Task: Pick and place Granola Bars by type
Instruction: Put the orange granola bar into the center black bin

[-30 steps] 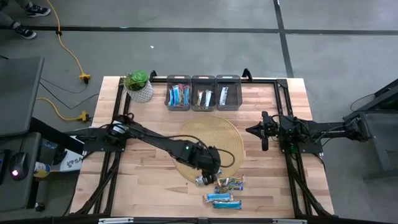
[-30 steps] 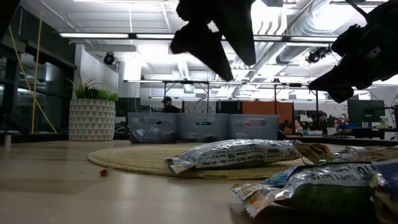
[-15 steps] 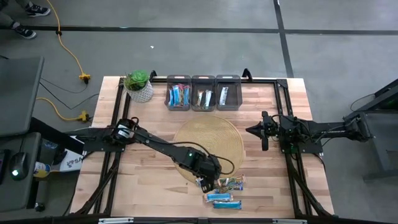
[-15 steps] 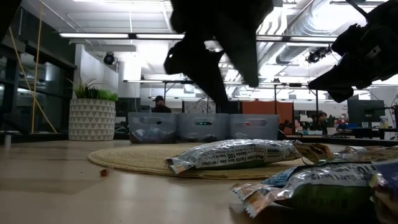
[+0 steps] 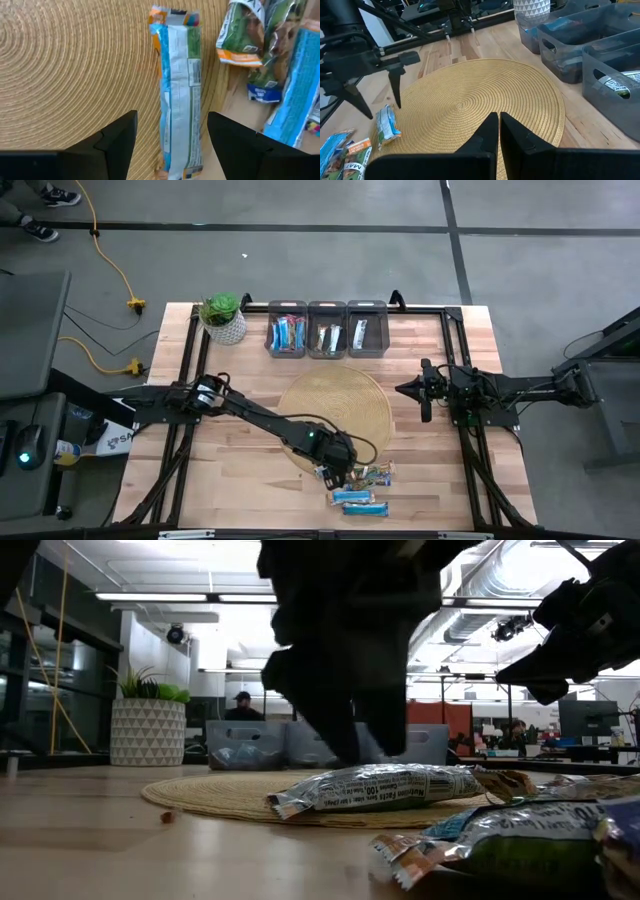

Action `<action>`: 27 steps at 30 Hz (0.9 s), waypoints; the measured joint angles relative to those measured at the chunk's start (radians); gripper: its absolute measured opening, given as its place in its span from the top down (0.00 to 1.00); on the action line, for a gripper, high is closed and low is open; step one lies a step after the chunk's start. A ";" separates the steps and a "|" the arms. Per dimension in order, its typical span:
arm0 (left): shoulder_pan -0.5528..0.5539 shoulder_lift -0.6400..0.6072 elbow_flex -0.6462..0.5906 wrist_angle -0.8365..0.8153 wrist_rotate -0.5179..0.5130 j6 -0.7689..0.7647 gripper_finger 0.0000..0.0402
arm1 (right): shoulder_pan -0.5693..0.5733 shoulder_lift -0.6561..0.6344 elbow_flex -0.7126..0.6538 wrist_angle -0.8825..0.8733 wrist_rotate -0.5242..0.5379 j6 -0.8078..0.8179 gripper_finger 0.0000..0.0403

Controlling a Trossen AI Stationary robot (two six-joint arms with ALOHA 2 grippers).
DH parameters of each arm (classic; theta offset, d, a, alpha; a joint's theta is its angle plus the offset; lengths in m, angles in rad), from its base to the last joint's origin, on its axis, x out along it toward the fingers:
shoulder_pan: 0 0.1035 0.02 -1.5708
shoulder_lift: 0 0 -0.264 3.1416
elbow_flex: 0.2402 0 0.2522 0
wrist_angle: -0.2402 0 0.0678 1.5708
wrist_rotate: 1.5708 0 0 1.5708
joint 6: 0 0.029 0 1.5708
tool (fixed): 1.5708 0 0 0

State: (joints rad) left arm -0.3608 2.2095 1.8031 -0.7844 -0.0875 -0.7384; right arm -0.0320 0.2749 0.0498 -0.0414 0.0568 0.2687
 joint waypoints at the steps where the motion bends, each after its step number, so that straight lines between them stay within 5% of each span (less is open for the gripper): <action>1: 0.000 0.000 0.000 0.009 0.000 0.000 0.40 | 0.000 0.000 0.000 0.001 0.000 0.000 1.00; 27: 0.000 0.072 0.005 0.055 0.042 0.057 0.41 | 0.000 0.000 0.001 0.002 0.000 0.000 1.00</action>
State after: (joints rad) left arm -0.3606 2.2817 1.8084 -0.7293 -0.0457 -0.6819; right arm -0.0321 0.2749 0.0509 -0.0399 0.0570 0.2686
